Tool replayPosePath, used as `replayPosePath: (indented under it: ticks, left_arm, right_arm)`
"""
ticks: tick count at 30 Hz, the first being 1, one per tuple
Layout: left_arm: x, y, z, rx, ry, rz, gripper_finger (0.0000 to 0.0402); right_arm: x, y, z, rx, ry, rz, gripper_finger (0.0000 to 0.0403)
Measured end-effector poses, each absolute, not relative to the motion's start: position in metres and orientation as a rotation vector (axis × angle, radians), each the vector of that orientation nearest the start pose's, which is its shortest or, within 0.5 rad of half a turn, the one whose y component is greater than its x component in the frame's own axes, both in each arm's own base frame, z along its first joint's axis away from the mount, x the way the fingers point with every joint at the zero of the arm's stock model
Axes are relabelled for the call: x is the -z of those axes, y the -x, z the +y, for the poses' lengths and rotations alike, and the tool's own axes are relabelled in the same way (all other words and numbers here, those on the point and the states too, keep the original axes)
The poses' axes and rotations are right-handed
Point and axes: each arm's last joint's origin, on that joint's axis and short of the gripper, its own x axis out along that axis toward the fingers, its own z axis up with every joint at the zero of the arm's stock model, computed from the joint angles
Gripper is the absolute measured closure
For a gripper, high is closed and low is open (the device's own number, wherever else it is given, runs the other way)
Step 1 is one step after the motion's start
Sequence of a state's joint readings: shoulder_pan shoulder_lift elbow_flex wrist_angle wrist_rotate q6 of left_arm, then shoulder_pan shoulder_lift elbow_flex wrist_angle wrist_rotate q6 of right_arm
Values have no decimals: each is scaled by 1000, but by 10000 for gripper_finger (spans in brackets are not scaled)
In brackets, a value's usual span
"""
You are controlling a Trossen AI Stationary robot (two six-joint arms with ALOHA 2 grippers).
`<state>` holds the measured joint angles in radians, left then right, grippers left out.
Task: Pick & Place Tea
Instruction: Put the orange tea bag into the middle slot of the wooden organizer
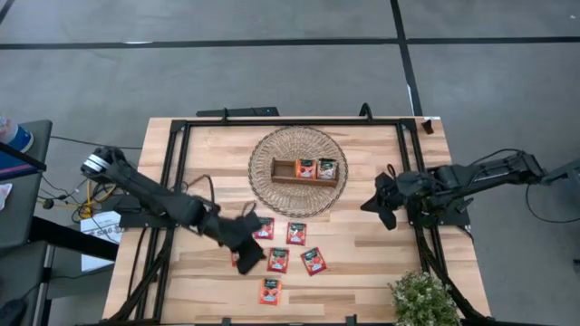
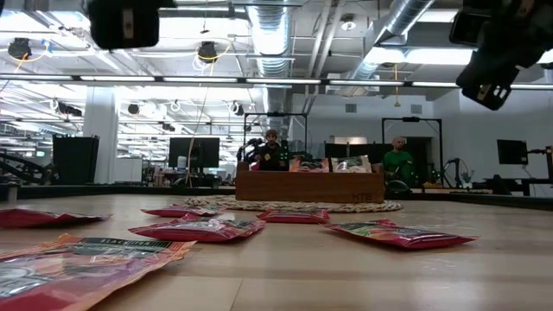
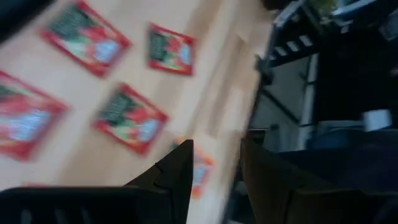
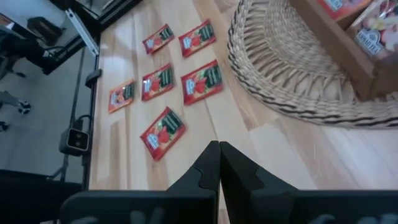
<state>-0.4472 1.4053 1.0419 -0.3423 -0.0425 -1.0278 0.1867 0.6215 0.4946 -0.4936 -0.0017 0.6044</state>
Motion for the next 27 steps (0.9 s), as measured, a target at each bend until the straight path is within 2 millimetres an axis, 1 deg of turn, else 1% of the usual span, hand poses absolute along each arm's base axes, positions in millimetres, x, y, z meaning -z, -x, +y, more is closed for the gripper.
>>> replayPosePath:
  ticks: [2,4,6,8,11,13,16,18,21,27]
  left_arm:
    - [-267,-275,-142,-6,852,862,278]
    - [-262,-284,-156,17,926,932,278]
    - [-252,-292,-170,15,978,1043,278]
    - [-240,-302,-184,0,1002,1111,278]
    - [-225,-312,-200,-9,934,1200,278]
    - [-223,-319,-212,51,863,1191,278]
    - [-225,-327,-228,83,771,1156,278]
    - [-222,-329,-235,69,713,1141,278]
    - [-217,-332,-243,62,670,1116,277]
    - [-199,-332,-244,15,629,1171,277]
  right_arm:
    - [-228,-133,26,6,-524,651,403]
    - [-228,-133,26,-2,-524,650,403]
    - [-229,-133,27,-10,-523,641,403]
    - [-230,-133,27,-17,-520,637,403]
    - [-231,-134,27,-22,-520,623,403]
    - [-231,-135,27,-23,-520,620,403]
    - [-231,-136,28,-29,-522,613,403]
    - [-232,-137,28,-43,-525,606,403]
    - [-232,-137,29,-49,-525,618,403]
    - [-231,-136,32,-75,-503,623,403]
